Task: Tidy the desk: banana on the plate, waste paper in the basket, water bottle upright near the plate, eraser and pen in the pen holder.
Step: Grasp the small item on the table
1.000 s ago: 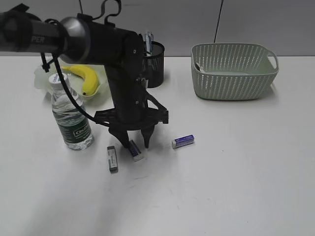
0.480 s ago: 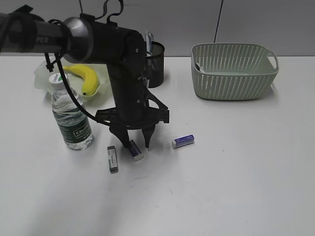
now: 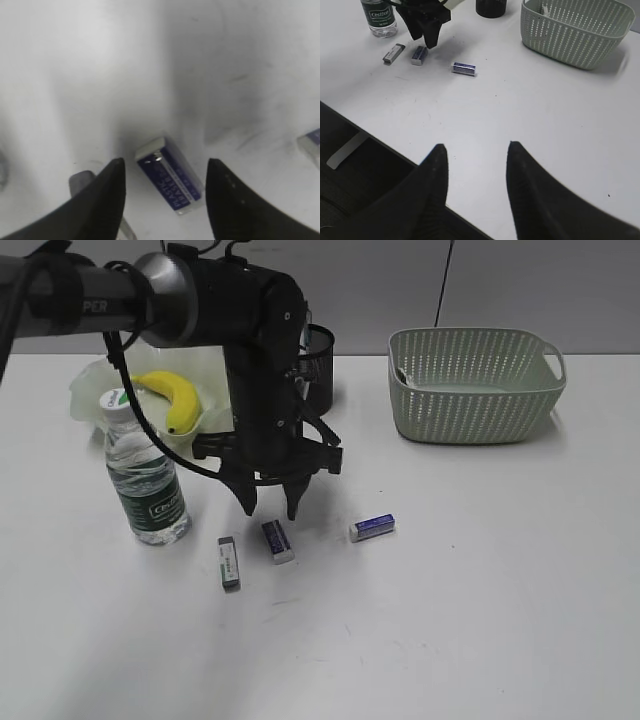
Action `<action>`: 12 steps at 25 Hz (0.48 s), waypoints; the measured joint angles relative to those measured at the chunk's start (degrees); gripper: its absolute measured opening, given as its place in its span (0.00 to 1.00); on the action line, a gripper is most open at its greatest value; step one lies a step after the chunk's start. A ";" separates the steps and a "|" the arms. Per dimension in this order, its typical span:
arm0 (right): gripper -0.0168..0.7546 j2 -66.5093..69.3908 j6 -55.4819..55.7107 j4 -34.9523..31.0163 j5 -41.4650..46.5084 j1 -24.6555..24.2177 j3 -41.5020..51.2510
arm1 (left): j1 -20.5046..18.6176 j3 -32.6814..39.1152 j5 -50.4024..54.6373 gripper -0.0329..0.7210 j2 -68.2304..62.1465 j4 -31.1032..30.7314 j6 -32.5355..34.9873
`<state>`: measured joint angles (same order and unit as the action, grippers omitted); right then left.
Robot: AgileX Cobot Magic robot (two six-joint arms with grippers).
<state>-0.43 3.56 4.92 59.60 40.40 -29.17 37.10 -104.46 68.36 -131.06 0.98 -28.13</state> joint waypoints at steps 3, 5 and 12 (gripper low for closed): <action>0.44 0.00 0.00 0.00 0.00 0.00 0.00 | 0.00 -0.07 0.74 0.56 -0.14 -0.98 -0.16; 0.44 0.00 0.00 0.00 0.00 0.00 0.00 | 0.00 -0.07 0.93 0.56 -0.20 -0.14 -0.18; 0.44 0.00 0.00 0.00 0.00 0.00 0.00 | 0.00 -0.07 0.80 0.56 -0.36 2.17 -0.23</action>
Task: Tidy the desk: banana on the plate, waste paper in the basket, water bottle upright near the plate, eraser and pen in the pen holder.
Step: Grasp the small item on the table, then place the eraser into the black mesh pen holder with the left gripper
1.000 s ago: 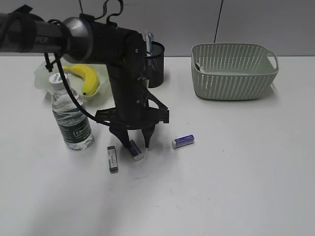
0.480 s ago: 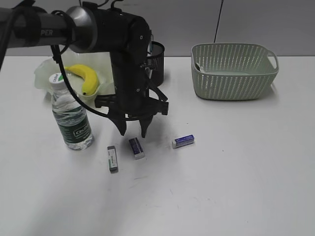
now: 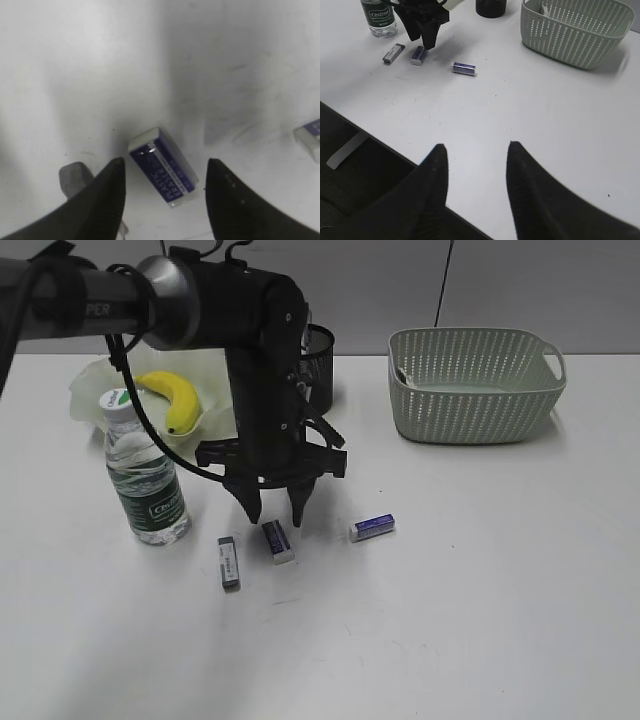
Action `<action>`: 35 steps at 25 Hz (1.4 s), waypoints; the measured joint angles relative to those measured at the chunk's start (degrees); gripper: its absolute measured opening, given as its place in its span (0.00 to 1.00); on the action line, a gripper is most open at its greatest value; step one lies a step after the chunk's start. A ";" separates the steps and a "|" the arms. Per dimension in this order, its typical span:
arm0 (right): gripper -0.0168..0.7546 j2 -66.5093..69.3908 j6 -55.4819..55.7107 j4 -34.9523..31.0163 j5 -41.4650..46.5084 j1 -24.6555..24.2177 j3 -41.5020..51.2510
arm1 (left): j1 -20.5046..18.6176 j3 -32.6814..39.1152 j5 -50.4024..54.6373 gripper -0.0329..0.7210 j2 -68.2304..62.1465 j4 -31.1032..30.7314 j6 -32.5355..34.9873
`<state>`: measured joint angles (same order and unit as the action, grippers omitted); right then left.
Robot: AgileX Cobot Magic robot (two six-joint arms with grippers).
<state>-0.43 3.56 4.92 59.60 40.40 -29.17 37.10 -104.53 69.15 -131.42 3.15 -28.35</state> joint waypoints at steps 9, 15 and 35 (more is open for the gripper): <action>0.44 0.00 0.00 0.00 0.00 0.00 0.00 | -0.25 0.00 0.26 0.56 -2.15 0.60 0.00; 0.44 0.00 0.00 0.00 0.00 0.00 0.00 | -0.25 -0.32 -0.19 0.56 -3.58 1.83 0.00; 0.44 0.00 0.00 0.10 -0.01 0.00 0.00 | -0.48 -13.22 0.95 0.28 -0.81 -3.15 0.96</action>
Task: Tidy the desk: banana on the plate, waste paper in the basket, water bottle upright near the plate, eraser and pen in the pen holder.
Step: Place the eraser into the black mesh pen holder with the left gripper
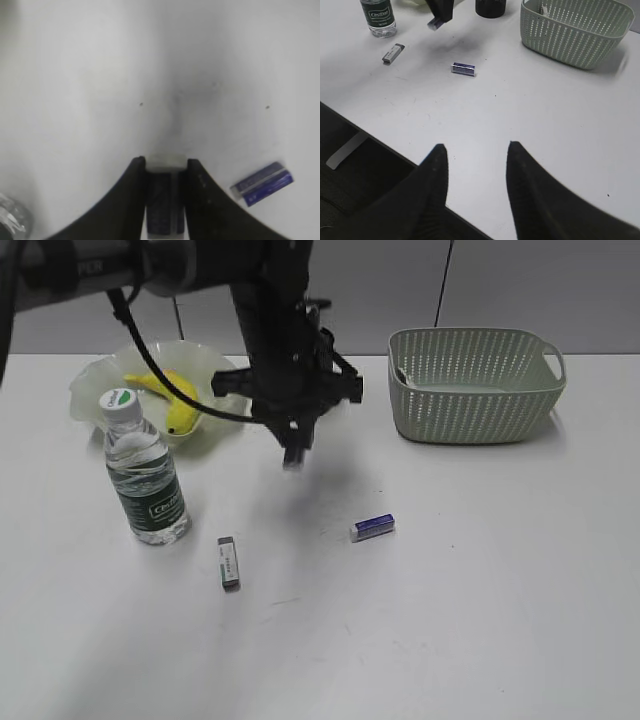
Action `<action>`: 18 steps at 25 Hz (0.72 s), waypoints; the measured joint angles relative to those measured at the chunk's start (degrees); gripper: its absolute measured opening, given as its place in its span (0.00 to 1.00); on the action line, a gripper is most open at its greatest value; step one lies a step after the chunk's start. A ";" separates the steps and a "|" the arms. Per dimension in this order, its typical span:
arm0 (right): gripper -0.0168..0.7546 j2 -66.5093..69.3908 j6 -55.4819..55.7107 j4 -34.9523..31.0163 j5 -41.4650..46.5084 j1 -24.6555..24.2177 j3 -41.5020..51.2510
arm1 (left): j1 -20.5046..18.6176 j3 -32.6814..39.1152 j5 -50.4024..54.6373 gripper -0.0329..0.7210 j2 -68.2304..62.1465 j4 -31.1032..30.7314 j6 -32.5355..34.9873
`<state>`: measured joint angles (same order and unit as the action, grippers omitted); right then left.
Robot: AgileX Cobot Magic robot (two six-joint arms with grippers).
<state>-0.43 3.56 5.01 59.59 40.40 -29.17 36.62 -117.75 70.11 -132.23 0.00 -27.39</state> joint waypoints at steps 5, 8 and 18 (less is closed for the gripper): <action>0.44 0.00 0.00 0.00 0.00 0.00 0.00 | -0.13 -8.11 -1.15 0.28 1.94 -1.29 2.12; 0.44 0.00 0.00 0.00 0.00 0.00 0.00 | -0.63 -10.65 -7.92 0.28 2.07 -2.28 2.25; 0.44 0.00 0.05 0.00 0.00 0.00 0.00 | -2.41 -10.77 -33.81 0.28 -0.45 -10.69 2.32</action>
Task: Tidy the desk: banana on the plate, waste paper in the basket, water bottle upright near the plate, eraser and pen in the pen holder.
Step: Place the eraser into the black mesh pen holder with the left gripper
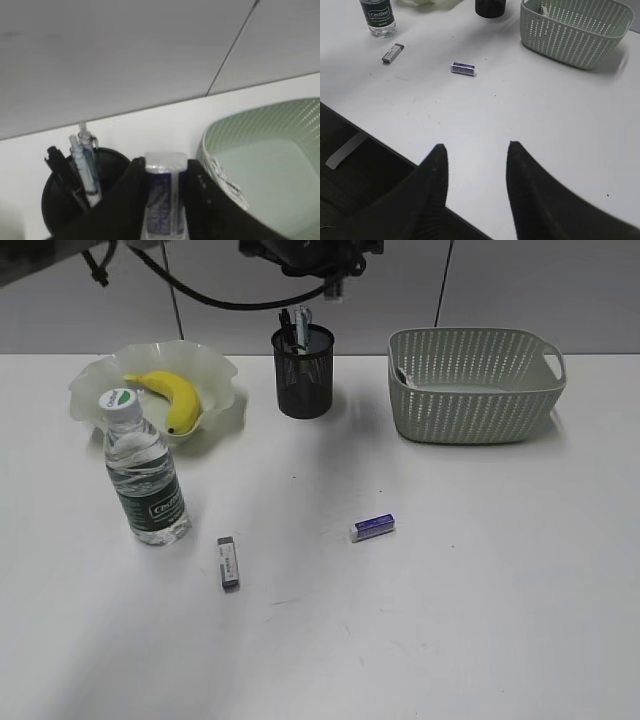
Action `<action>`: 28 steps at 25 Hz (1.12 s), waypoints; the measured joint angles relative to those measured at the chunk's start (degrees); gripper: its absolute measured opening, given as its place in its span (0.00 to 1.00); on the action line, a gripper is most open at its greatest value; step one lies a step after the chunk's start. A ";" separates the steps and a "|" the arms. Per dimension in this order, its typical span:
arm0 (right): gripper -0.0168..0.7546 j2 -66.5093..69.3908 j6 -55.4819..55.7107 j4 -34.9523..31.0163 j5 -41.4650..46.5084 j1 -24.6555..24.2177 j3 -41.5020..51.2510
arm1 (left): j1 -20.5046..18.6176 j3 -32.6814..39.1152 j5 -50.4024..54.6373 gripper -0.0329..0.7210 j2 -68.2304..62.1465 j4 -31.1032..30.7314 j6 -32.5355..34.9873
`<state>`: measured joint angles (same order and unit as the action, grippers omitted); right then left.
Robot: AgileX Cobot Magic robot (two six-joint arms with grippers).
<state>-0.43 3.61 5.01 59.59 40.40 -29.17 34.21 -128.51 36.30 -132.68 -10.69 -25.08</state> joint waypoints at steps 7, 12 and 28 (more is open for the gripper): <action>0.44 0.00 -0.03 0.00 0.00 0.00 0.00 | -1.84 0.00 -4.93 0.28 -4.27 -2.55 0.00; 0.44 0.00 -0.03 0.00 0.00 0.00 0.00 | -3.09 0.00 -4.52 0.28 -5.96 -2.82 0.00; 0.44 -0.06 -0.03 0.00 0.00 0.00 0.00 | -4.23 0.00 -1.55 0.68 -6.36 -1.42 0.00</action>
<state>-0.49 3.58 5.01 59.59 40.40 -29.17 29.97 -128.51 34.74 -139.04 -12.12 -25.08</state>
